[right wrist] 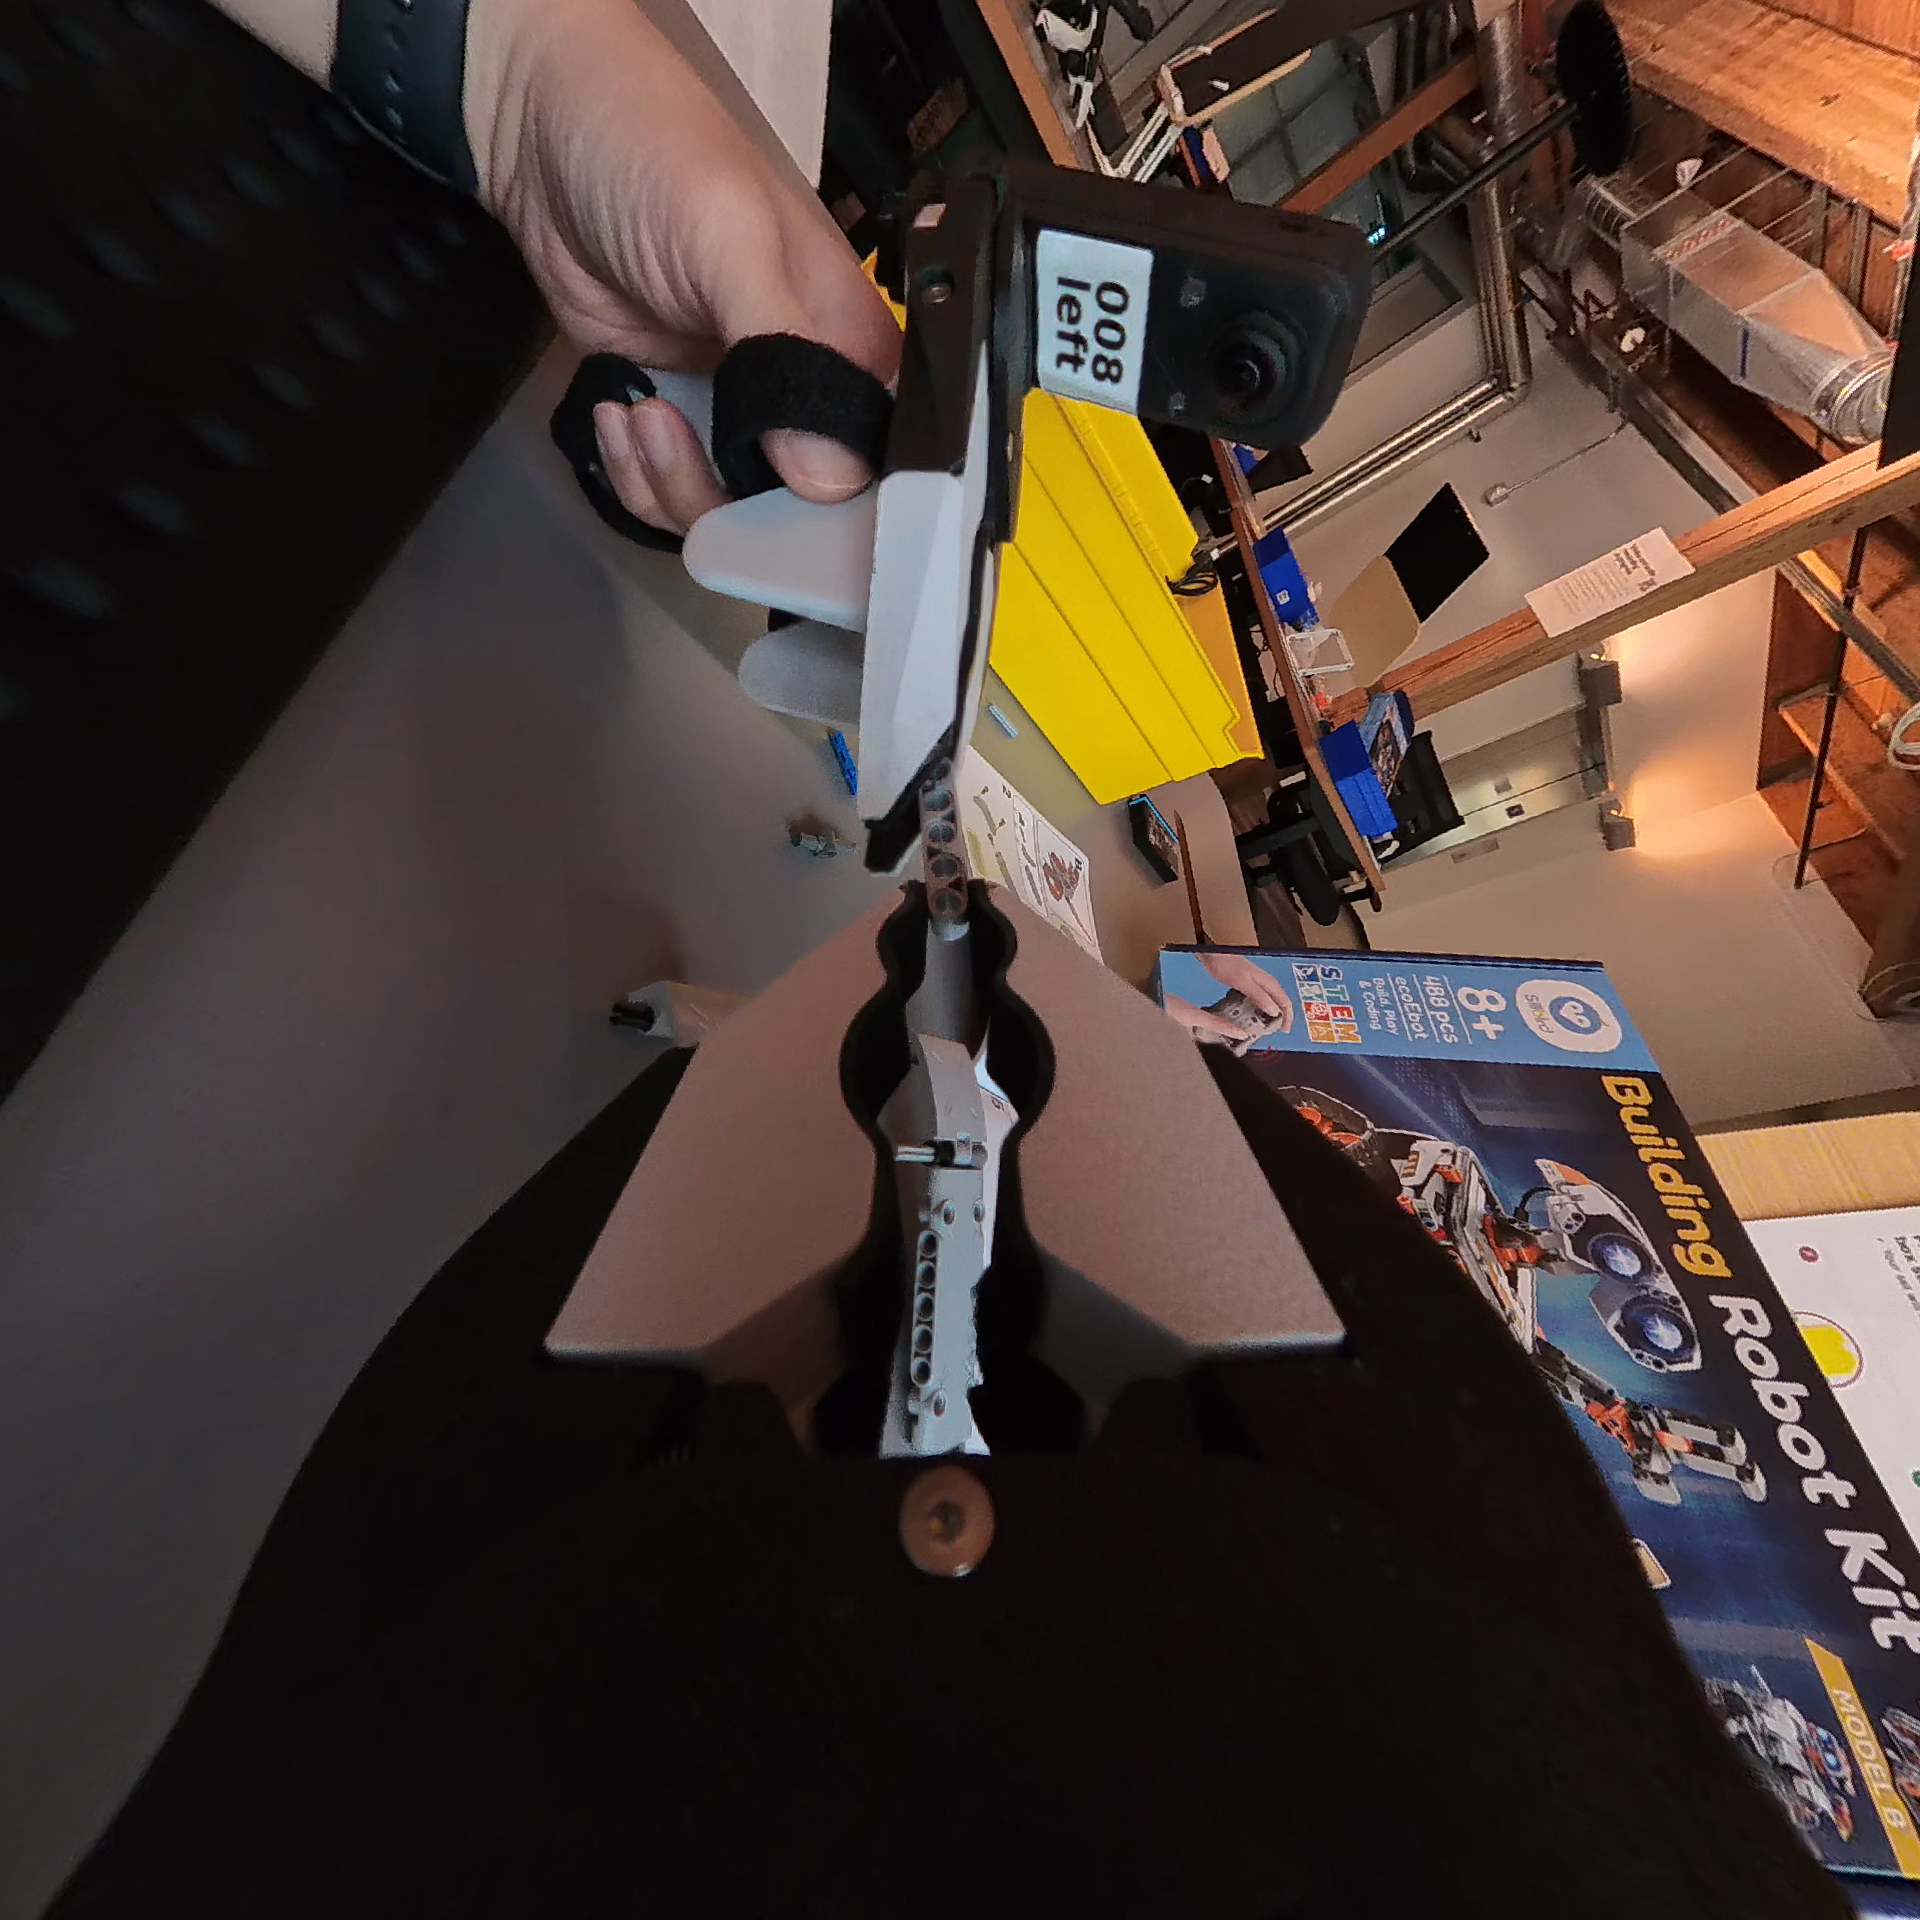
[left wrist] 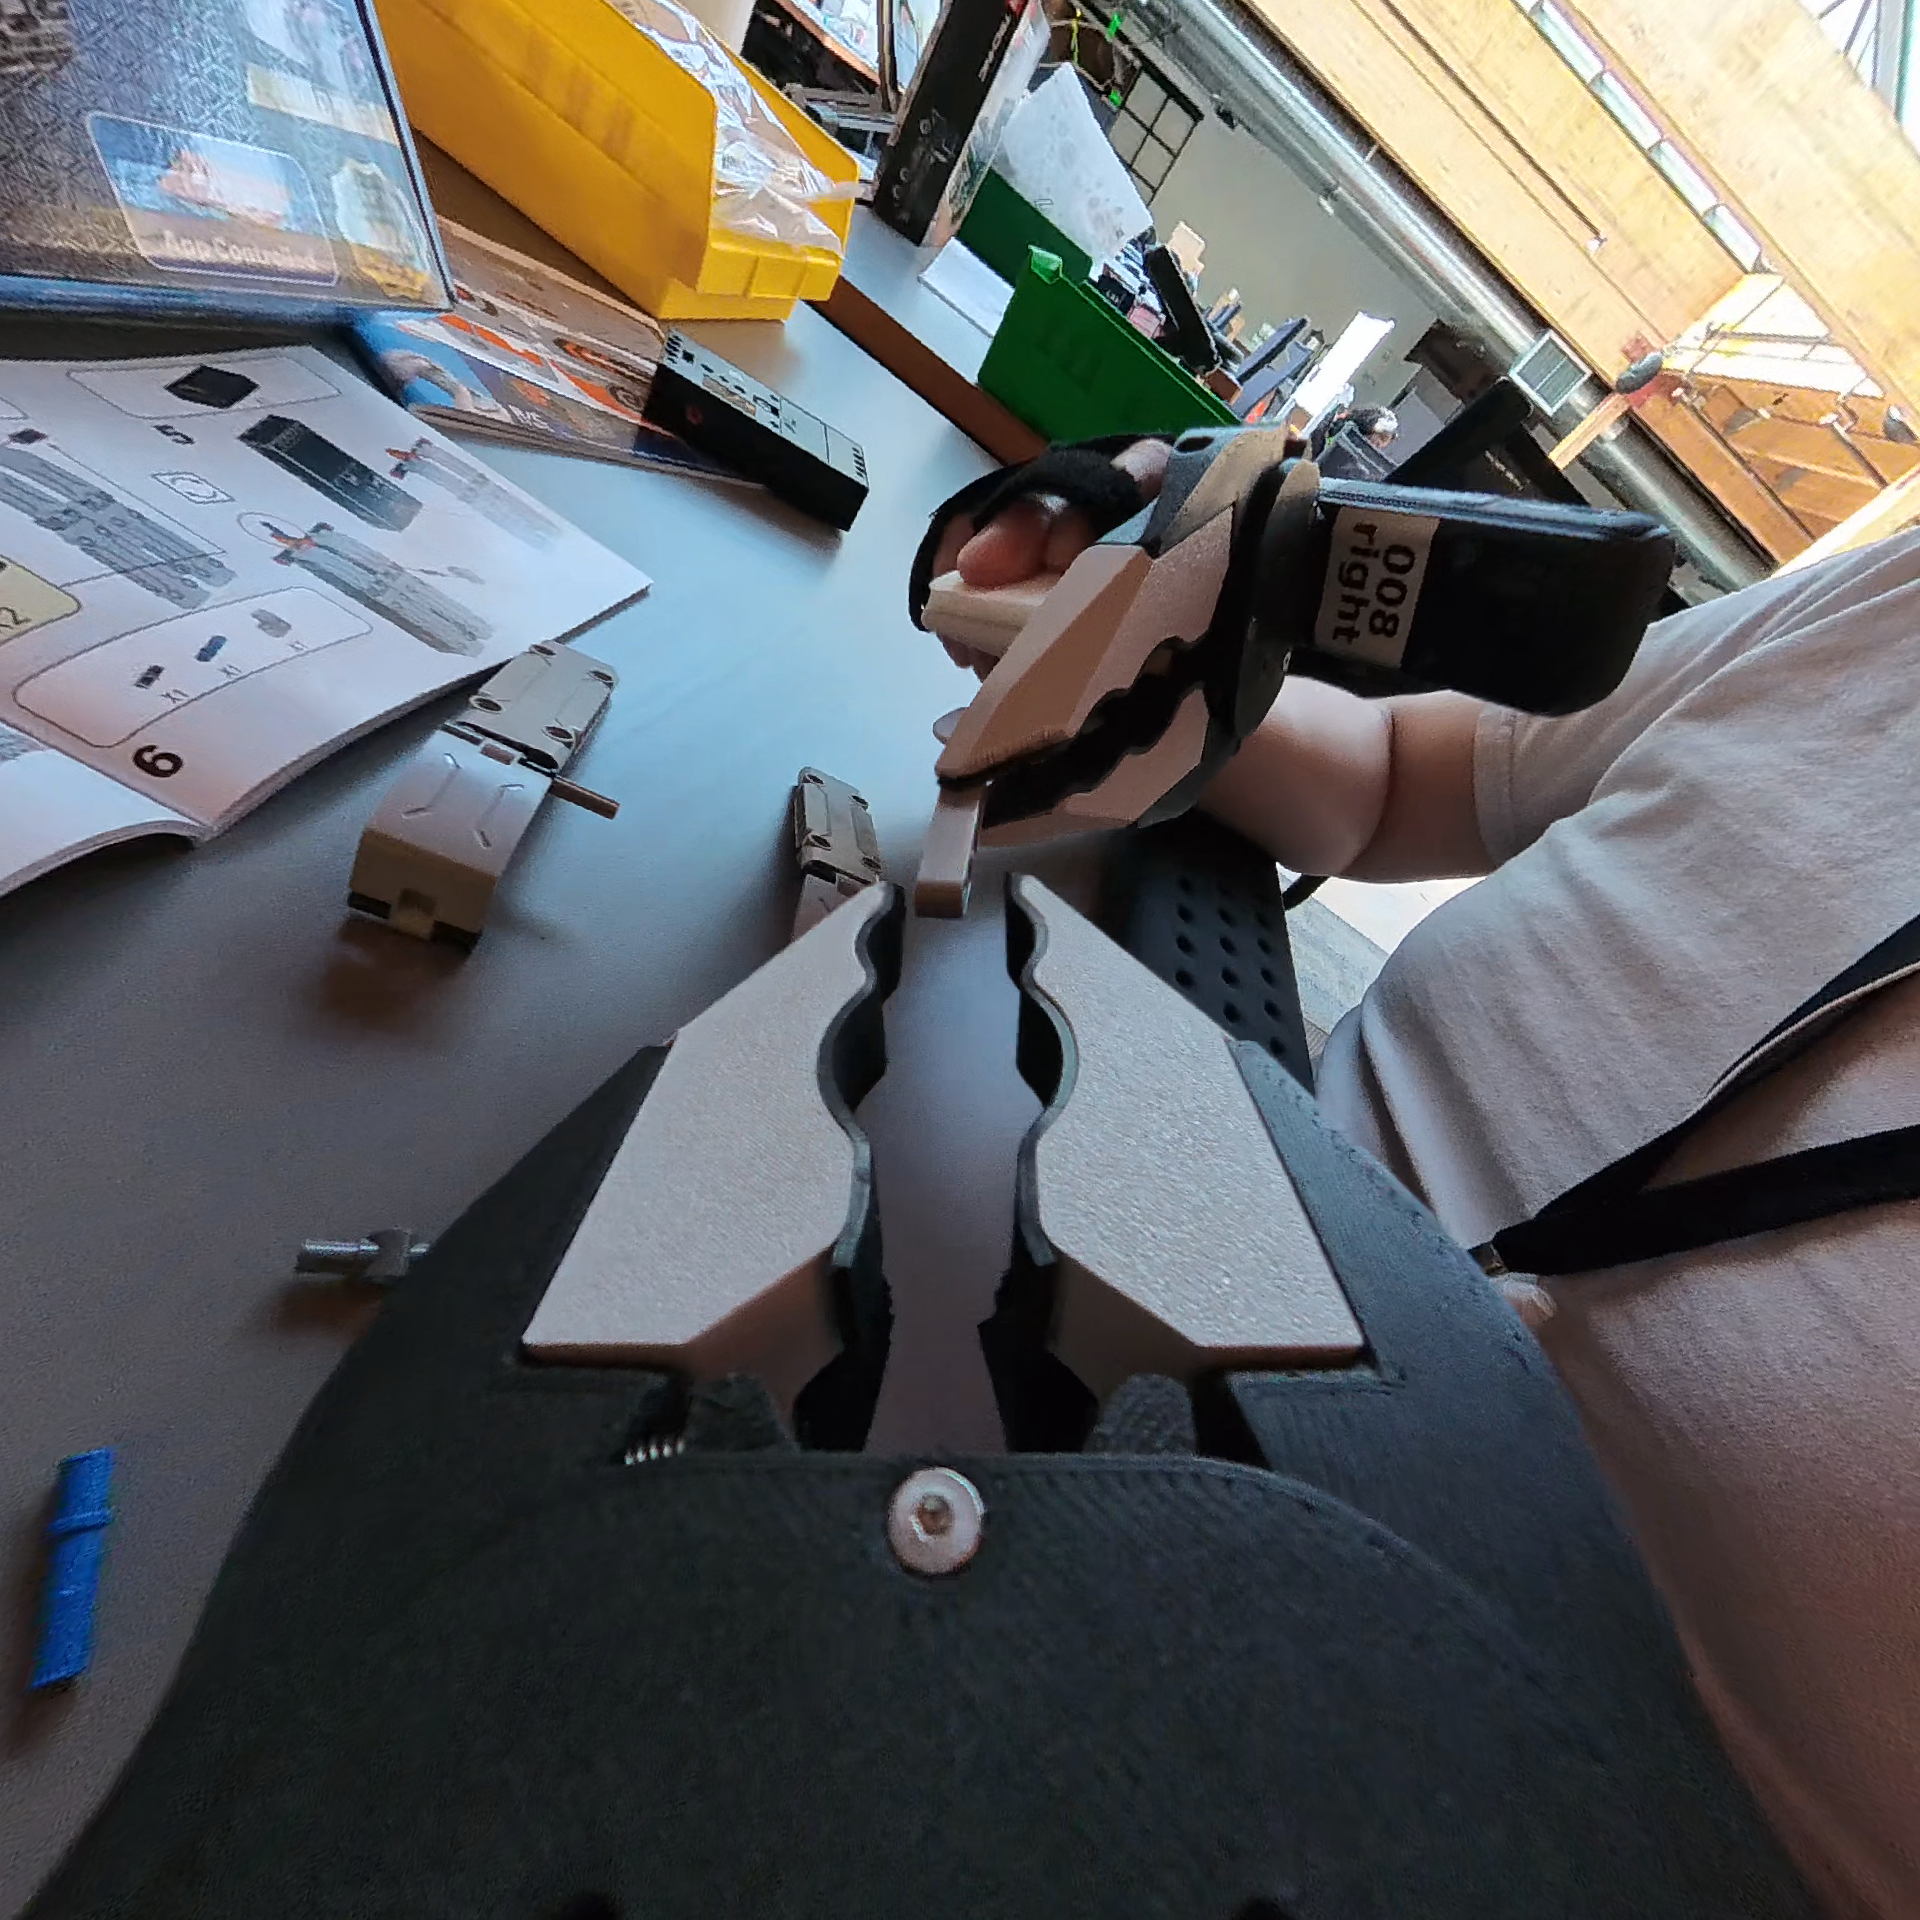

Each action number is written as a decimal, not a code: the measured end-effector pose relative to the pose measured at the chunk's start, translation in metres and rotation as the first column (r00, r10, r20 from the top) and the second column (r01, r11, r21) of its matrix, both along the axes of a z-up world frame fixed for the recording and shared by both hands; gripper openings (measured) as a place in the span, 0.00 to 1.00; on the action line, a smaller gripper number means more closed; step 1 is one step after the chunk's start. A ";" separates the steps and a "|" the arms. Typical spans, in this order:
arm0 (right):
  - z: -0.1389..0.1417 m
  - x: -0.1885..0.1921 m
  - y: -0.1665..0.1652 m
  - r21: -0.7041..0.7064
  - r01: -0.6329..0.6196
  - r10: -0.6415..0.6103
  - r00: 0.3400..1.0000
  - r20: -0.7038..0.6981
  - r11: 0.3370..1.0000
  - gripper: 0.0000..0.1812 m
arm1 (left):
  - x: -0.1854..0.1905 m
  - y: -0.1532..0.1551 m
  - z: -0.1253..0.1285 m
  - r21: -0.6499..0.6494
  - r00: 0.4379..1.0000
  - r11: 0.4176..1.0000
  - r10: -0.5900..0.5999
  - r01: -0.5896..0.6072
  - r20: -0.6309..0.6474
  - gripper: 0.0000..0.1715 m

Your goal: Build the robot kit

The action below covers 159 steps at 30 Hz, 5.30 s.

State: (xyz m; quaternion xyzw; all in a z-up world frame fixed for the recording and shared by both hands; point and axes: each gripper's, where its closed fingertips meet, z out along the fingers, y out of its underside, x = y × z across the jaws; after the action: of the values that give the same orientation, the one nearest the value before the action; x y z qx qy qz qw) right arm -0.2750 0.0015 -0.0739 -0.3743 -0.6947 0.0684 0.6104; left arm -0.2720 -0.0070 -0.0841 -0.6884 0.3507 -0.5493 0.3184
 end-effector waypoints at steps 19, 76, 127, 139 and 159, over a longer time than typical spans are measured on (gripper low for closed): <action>-0.017 0.001 0.002 -0.057 -0.006 0.010 0.998 0.061 0.998 0.05 | 0.004 0.003 -0.012 0.042 0.996 0.999 0.011 -0.007 -0.091 0.03; -0.031 -0.074 -0.005 0.185 0.034 -0.066 0.984 0.167 0.982 0.04 | -0.061 -0.005 -0.015 0.346 0.985 0.935 0.121 -0.071 -0.125 0.14; -0.023 -0.074 -0.009 0.211 0.025 -0.048 0.993 0.105 0.977 0.04 | -0.061 -0.007 -0.017 0.324 0.987 0.945 0.095 -0.047 -0.133 0.04; -0.026 -0.075 -0.013 0.201 0.008 -0.032 0.993 0.117 0.980 0.04 | -0.060 -0.008 -0.018 0.324 0.986 0.945 0.087 -0.037 -0.141 0.04; 0.003 -0.065 -0.003 0.127 0.046 -0.041 0.998 -0.036 0.991 0.09 | -0.071 0.000 -0.007 0.350 0.985 0.930 0.152 -0.113 -0.086 0.03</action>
State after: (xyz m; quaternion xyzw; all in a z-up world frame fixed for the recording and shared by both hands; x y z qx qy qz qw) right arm -0.3401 -0.0018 -0.0709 -0.3483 -0.6790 0.0167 0.6460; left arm -0.3431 -0.0066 -0.0912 -0.6738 0.4111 -0.4177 0.4499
